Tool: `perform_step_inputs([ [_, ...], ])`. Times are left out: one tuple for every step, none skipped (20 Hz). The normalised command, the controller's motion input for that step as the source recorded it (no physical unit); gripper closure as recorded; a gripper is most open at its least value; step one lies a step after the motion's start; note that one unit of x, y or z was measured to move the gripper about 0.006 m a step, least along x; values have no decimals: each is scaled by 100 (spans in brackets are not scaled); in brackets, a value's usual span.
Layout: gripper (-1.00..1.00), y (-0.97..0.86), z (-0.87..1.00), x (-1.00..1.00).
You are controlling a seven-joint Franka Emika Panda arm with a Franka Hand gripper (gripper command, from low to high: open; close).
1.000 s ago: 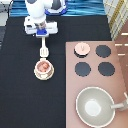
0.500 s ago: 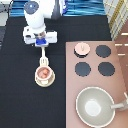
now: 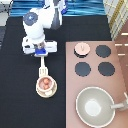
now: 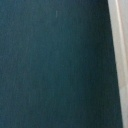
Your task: Take the lid off the pot, put the pot on the plate, and use the tool to push the pot to the front of the table.
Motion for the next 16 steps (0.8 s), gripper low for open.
perform_step_inputs([
  [100,84,-7,0],
  [100,81,-5,-13],
  [100,81,-2,-37],
  [100,81,0,-40],
  [100,82,0,-43],
  [100,83,0,-44],
  [100,83,0,-44],
  [100,83,0,-33],
  [100,85,9,16],
  [100,62,19,80],
  [100,30,22,100],
  [100,6,29,100],
  [100,0,33,100],
  [100,0,35,100],
  [100,-4,37,100],
  [100,-6,38,100],
])
